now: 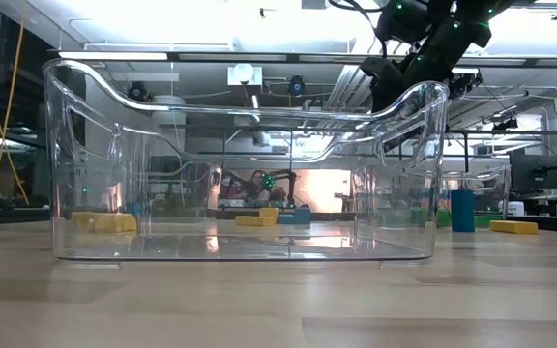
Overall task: Sort blocks
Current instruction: Put the blue block into the top left transparent bin
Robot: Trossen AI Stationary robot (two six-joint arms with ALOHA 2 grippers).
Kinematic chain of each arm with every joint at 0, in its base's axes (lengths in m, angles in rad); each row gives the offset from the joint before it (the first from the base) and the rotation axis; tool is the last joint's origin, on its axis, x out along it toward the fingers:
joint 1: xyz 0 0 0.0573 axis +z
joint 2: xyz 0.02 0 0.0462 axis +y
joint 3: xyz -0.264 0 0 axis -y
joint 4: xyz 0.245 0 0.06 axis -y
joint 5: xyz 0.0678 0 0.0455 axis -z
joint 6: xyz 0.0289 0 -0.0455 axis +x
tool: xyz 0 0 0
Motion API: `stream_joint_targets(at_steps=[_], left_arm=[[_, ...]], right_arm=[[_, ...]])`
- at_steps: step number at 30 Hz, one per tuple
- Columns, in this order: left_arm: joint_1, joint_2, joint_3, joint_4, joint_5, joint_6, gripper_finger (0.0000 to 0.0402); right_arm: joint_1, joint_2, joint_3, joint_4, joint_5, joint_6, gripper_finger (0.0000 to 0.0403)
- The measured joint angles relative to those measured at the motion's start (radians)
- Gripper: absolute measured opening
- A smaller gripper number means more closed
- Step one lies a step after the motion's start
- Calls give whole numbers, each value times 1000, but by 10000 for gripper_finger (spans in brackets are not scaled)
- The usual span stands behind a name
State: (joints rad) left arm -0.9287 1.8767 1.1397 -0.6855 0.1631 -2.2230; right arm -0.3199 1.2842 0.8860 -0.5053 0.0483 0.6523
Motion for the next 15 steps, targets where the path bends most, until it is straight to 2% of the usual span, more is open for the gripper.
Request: stream_joint_targets(at_steps=[2, 5, 8, 12, 15], left_arm=[[1, -17, -2, -9, -31, 43, 72], [22, -83, -2, -49, -123, 145, 70], [79, -191, -2, -170, -247, 291, 70], [215, -387, -2, -354, -437, 541, 70], [376, -537, -2, -436, -605, 767, 71]], right_arm=[[0, 0, 0, 0, 0, -4, 199], [0, 0, 0, 0, 0, -3, 199], [0, 0, 0, 1, 0, 0, 199], [0, 0, 0, 3, -1, 6, 199], [0, 0, 0, 7, -21, 50, 199]])
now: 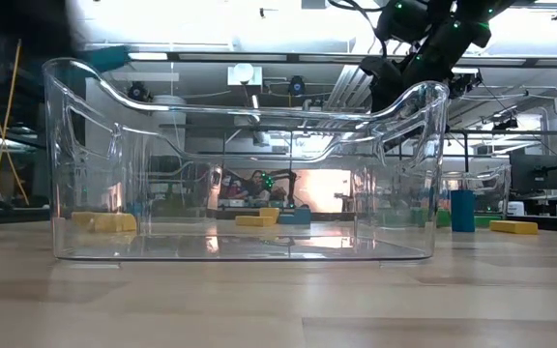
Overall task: Sort blocks
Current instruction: Put the blue block into the top left transparent bin
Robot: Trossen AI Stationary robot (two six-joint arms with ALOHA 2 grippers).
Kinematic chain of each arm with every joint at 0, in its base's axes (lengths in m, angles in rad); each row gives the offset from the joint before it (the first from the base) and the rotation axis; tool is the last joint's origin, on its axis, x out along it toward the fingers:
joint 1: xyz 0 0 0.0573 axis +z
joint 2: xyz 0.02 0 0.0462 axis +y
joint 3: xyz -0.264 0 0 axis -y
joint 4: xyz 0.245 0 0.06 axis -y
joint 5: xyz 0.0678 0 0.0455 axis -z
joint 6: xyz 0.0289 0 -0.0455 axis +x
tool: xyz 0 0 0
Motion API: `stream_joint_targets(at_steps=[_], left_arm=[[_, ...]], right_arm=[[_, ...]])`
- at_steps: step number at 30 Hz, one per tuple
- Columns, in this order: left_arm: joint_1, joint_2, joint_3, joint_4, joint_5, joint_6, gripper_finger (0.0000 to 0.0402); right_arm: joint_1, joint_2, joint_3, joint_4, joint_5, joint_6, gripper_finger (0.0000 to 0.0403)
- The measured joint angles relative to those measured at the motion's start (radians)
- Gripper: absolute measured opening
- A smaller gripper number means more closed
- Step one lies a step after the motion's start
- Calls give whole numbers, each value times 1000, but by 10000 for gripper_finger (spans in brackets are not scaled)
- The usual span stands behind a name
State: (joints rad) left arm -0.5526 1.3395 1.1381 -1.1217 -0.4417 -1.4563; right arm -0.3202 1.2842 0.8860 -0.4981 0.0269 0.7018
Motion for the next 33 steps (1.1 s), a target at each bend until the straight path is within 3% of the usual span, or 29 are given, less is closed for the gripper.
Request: stream_joint_targets(at_steps=[3, 6, 10, 14, 18, 23, 28, 33], left_arm=[[232, -125, 0, -38, -102, 289, 71], [516, -183, 0, -19, -124, 629, 71], [891, -162, 0, 51, -29, 1013, 71], [1130, -59, 0, 132, 72, 1248, 72], [1246, 51, 0, 172, 122, 1329, 80], [1272, 131, 0, 173, 248, 1363, 112], [1272, 140, 0, 204, 248, 1392, 147], [1272, 111, 0, 226, 255, 1395, 169]], right_arm=[[2, 0, 0, 15, -52, 40, 199], [30, 0, 0, 59, -80, 82, 199], [92, 0, 0, 151, -79, 140, 199], [179, 0, 0, 248, 1, 216, 199], [266, 0, 0, 294, 125, 281, 199], [344, 0, 0, 295, 236, 348, 199], [379, 0, 0, 298, 310, 385, 199], [379, 0, 0, 301, 315, 398, 199]])
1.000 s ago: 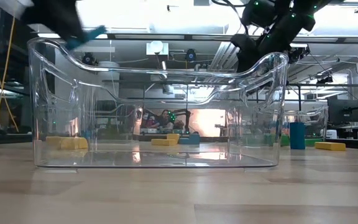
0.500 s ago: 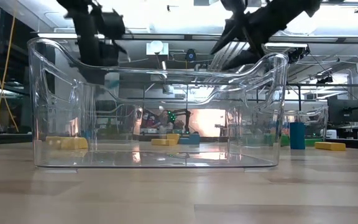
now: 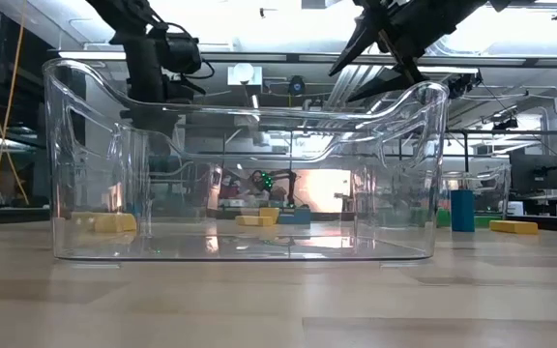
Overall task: Sort blocks
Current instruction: Put the blue block into the top left transparent bin
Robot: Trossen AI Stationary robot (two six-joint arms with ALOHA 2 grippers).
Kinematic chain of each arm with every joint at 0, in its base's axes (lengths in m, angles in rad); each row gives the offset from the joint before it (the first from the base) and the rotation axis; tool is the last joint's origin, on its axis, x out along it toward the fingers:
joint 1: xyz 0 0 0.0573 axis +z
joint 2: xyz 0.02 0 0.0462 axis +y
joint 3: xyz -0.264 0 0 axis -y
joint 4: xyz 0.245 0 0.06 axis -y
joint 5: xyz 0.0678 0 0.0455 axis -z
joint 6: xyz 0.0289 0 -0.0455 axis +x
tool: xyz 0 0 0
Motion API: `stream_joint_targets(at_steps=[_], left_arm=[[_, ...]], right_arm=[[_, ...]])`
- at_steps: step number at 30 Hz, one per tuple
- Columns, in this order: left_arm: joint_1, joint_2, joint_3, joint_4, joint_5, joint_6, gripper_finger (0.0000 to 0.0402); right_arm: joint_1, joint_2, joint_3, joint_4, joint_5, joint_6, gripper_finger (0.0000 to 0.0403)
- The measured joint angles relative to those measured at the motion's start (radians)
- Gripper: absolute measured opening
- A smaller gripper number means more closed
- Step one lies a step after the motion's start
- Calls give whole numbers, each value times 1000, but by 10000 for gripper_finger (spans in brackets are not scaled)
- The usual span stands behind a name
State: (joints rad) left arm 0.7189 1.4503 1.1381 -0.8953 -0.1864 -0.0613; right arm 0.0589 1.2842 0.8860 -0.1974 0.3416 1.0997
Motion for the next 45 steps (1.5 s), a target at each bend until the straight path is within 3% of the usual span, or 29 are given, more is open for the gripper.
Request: stream_joint_targets(at_steps=[5, 12, 18, 22, 24, 27, 35, 45], left_arm=[[0, -25, 0, 5, 28, -30, 182], [-59, -135, 0, 187, 386, -164, 185], [-224, -262, 0, 359, 397, -162, 186], [-334, -313, 0, 394, 387, -171, 186], [-379, -324, 0, 404, 383, -180, 186], [-432, -325, 0, 435, 374, -206, 186], [-505, -326, 0, 589, 372, -218, 186], [-530, -326, 0, 605, 372, -260, 186]], right_arm=[[-3, -3, 0, 0, 7, -5, 199], [-70, -122, 20, -46, 144, -55, 199], [-135, -180, 86, -555, 141, 0, 199], [-137, -168, 70, -895, 65, 158, 199], [-138, -158, 37, -950, 7, 199, 199], [-138, -152, -26, -900, -38, 213, 199], [-207, -85, -194, -662, -26, 243, 199], [-265, 20, -206, -612, 22, 176, 199]])
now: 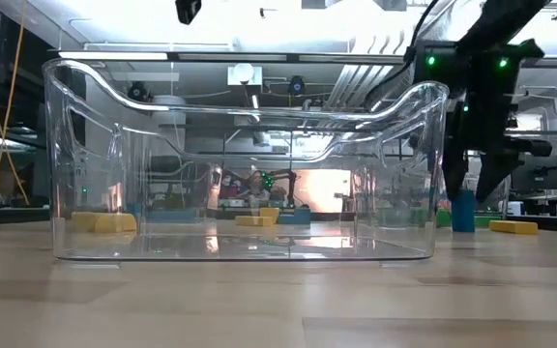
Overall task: Sort blocks
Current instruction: Put the blue block into the top left transparent bin
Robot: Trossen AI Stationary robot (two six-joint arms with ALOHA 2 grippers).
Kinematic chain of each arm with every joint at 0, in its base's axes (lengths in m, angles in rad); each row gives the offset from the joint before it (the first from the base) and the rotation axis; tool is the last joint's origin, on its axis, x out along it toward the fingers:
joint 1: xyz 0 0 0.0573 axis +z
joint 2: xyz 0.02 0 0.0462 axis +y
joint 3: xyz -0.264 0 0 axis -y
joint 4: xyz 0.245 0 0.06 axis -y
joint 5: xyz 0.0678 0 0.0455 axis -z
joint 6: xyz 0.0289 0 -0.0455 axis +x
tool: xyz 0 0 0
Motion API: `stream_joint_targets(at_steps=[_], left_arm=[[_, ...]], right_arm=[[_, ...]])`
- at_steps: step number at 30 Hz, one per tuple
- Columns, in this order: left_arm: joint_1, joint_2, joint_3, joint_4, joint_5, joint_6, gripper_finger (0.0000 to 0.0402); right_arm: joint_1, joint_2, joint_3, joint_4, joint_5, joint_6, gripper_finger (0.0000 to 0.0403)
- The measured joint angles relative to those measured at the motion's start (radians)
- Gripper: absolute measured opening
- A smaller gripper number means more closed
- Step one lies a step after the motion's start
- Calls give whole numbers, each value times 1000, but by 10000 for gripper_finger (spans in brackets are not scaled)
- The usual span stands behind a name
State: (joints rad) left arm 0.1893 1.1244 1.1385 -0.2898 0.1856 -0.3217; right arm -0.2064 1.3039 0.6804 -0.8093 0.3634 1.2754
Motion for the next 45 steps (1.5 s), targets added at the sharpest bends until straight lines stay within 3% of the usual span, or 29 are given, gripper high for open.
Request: stream_joint_targets(at_steps=[7, 12, 16, 22, 26, 30, 33, 41, 45], left_arm=[[-26, 0, 0, 10, 0, -13, 186], [-35, -30, 0, 20, 4, -18, 186], [-34, -119, 0, 97, 14, -17, 186], [-26, -309, 0, 257, 14, -15, 186], [-26, -399, 2, 286, -35, 34, 186], [-26, -424, 2, 244, -109, 53, 186], [-26, -416, 0, 206, -117, 41, 186], [-26, -342, -1, 191, -82, -39, 186], [-27, -336, 0, 223, -67, -44, 186]], right_arm=[[-4, 68, 0, 82, 23, -35, 196], [2, 84, 1, 72, 22, -21, 132], [28, 52, 6, 62, 20, -27, 127], [117, -7, 174, 79, 70, -122, 127], [154, 19, 312, 358, 95, -307, 127], [116, 149, 445, 630, 85, -488, 127], [77, 293, 571, 736, 24, -577, 127], [3, 686, 954, 749, -170, -681, 127], [-20, 841, 1122, 737, -193, -679, 127]])
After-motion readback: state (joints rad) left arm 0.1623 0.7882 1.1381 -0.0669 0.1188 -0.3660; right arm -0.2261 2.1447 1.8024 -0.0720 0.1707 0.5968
